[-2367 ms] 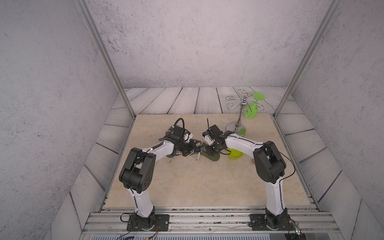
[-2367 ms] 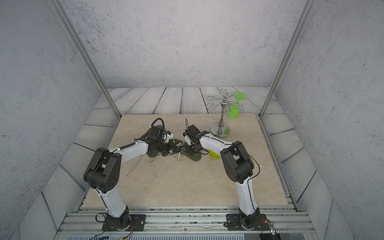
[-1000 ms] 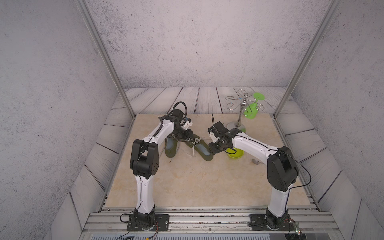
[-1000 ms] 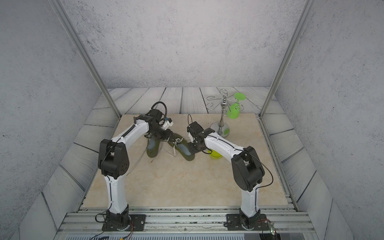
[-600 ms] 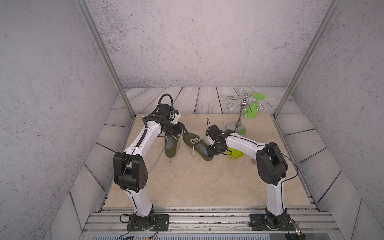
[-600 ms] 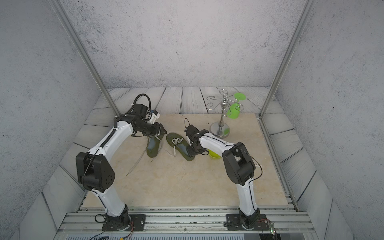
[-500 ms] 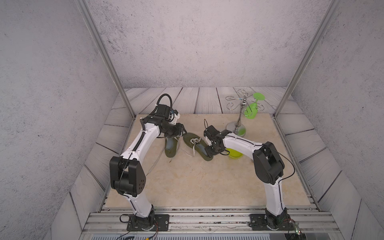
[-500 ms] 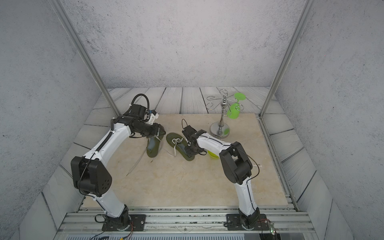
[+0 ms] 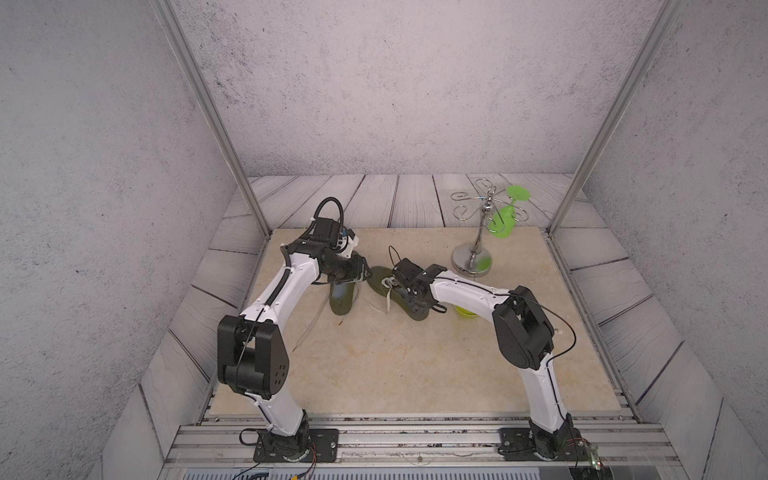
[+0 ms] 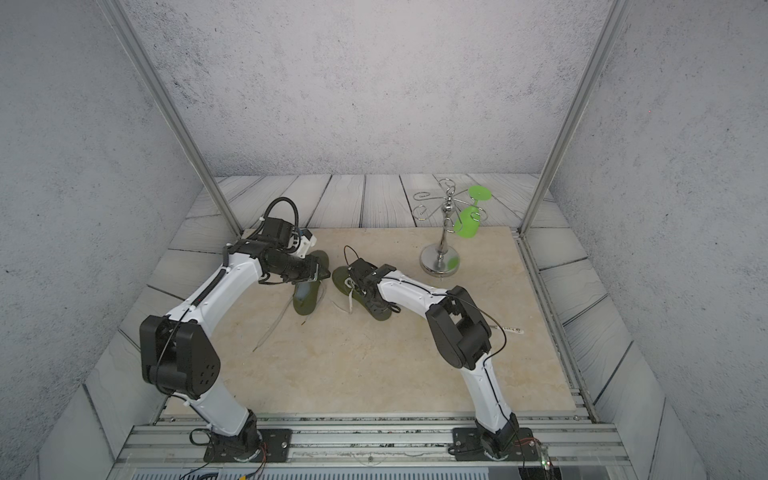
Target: Insert the insole into the shoe
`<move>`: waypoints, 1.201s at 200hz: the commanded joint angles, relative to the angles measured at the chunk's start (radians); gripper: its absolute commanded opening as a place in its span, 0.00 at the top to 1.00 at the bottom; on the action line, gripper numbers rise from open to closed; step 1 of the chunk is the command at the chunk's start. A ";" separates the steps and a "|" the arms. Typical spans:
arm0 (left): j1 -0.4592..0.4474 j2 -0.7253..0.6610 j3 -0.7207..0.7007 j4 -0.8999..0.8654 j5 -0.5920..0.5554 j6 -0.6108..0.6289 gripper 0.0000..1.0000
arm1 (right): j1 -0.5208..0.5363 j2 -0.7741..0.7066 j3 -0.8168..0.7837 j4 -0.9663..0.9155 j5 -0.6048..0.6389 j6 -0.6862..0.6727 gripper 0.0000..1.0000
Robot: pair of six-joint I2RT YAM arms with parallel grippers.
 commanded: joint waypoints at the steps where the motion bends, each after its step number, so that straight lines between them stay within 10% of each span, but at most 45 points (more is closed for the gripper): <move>1: -0.001 0.010 -0.003 0.009 0.008 -0.006 0.45 | -0.004 -0.006 -0.001 -0.024 0.041 -0.006 0.83; 46: -0.001 0.010 -0.006 0.004 0.008 -0.006 0.45 | -0.005 -0.040 0.000 -0.019 -0.013 0.028 1.00; 183: 0.012 -0.064 -0.165 0.016 -0.014 -0.025 0.45 | -0.039 -0.077 -0.050 0.262 -0.414 0.498 1.00; 240: 0.003 -0.080 -0.252 0.095 0.023 -0.071 0.45 | -0.033 -0.115 -0.089 0.248 -0.388 0.472 0.67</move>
